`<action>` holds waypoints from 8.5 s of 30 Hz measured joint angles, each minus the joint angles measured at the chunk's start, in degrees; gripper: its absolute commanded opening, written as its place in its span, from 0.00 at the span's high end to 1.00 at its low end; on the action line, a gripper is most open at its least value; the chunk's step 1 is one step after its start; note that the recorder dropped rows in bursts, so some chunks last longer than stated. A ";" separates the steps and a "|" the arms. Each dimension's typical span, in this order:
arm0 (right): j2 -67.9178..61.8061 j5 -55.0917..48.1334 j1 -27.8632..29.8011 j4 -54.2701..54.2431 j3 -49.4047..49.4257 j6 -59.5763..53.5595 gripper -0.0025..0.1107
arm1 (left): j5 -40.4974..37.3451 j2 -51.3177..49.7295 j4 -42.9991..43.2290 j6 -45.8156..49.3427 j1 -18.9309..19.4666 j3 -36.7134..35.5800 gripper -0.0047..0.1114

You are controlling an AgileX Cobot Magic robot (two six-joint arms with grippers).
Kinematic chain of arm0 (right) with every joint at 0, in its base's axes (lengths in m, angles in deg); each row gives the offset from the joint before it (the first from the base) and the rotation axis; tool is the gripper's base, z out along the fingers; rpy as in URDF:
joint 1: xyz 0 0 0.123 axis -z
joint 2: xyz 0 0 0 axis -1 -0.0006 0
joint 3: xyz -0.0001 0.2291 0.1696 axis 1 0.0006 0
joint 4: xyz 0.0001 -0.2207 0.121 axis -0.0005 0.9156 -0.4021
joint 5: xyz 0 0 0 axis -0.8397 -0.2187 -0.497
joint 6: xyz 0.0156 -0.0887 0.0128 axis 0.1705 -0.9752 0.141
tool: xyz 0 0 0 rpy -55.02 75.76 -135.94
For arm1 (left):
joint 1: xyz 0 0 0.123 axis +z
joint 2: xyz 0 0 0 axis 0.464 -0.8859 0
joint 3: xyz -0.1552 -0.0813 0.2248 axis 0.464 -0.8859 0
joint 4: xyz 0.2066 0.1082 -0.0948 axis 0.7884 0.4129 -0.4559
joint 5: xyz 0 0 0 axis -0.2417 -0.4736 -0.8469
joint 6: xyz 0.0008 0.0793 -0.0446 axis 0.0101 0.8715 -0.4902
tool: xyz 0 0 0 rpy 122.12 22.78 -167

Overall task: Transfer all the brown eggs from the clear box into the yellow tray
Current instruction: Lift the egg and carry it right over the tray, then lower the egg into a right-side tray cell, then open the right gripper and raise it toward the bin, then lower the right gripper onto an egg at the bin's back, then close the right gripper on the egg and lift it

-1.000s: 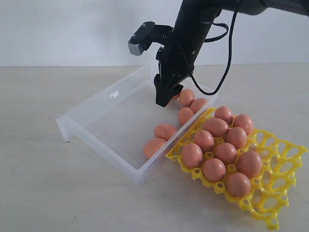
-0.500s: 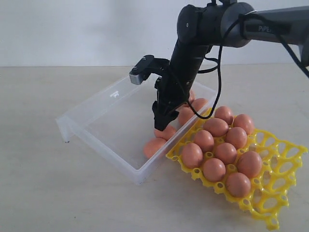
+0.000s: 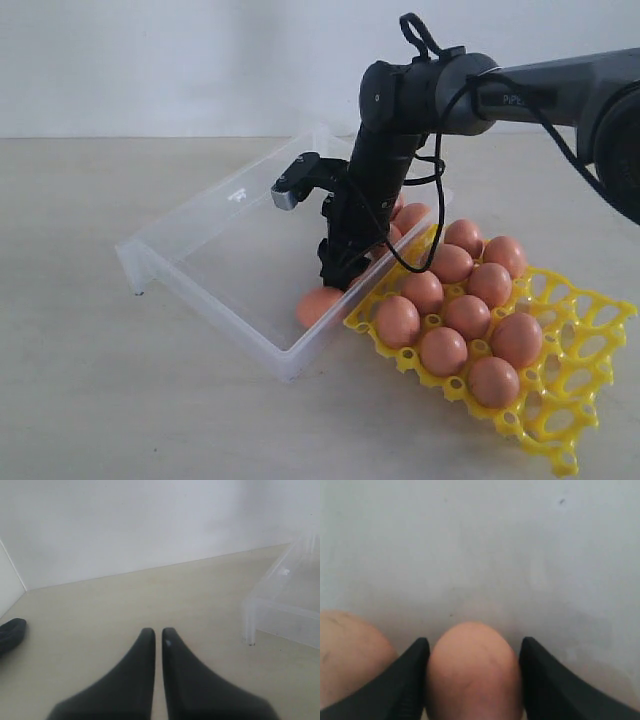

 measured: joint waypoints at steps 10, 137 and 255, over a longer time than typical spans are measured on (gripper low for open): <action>0.17 2.71 0.00 -1.07 0.12 0.60 0.98 | 0.00 0.00 0.00 0.00 0.00 0.00 0.92; 32.15 128.46 40.34 95.03 60.00 128.76 0.98 | 0.00 0.00 0.00 0.00 0.00 0.00 0.92; -5.60 11.58 2.88 20.70 -10.74 67.25 0.98 | 0.00 0.00 0.00 0.00 0.00 0.00 0.92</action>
